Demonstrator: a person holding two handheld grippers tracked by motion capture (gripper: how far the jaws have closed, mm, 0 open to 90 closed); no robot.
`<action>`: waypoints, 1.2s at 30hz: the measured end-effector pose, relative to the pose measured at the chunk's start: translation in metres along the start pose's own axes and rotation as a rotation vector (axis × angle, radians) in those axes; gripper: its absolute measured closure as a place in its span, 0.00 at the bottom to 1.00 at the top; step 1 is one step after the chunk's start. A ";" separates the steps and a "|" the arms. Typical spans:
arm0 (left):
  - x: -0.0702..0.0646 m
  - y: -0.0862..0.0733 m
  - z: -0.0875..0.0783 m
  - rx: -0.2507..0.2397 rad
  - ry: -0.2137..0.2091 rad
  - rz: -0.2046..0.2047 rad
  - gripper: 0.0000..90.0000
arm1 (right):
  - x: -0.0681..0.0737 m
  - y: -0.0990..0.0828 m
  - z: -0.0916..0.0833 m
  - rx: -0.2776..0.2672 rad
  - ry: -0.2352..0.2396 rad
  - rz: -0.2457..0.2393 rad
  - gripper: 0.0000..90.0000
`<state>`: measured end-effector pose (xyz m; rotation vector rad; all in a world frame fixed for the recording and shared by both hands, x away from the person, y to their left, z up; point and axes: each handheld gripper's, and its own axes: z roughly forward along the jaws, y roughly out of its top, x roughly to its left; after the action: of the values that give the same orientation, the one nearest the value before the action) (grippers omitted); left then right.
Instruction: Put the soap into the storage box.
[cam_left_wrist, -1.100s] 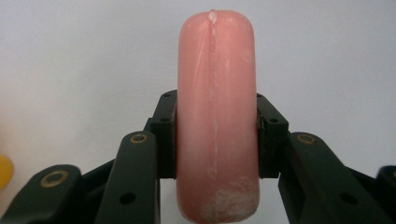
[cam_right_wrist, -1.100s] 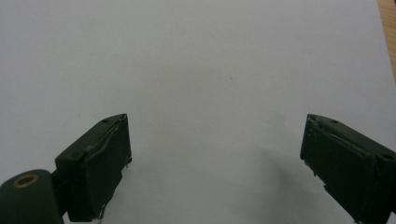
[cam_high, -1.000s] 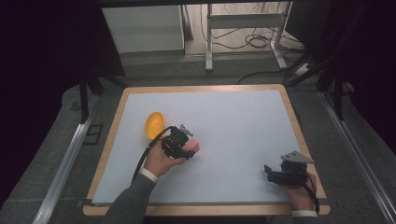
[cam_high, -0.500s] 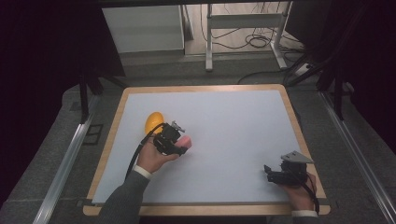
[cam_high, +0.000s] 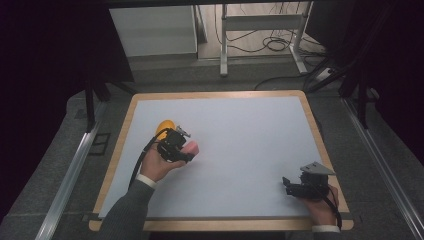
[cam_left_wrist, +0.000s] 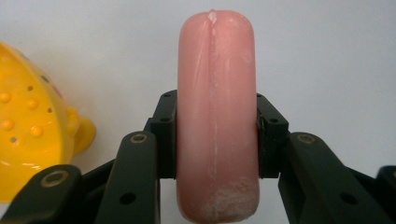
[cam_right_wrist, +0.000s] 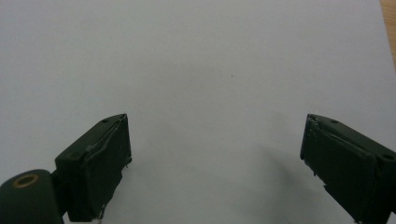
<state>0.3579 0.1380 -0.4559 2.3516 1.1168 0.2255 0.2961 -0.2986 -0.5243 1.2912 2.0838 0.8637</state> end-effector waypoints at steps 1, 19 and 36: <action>0.002 -0.001 -0.001 -0.001 0.001 -0.003 0.67 | 0.000 0.000 0.000 -0.001 -0.001 0.001 0.09; 0.037 -0.012 -0.015 -0.015 0.047 -0.074 0.67 | 0.000 0.000 0.000 0.000 -0.005 0.000 0.09; 0.060 -0.009 -0.019 -0.042 0.087 -0.144 0.67 | 0.001 0.000 0.001 0.006 -0.017 -0.011 0.09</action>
<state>0.3834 0.1954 -0.4481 2.2318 1.3038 0.2993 0.2961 -0.2980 -0.5250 1.2853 2.0798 0.8388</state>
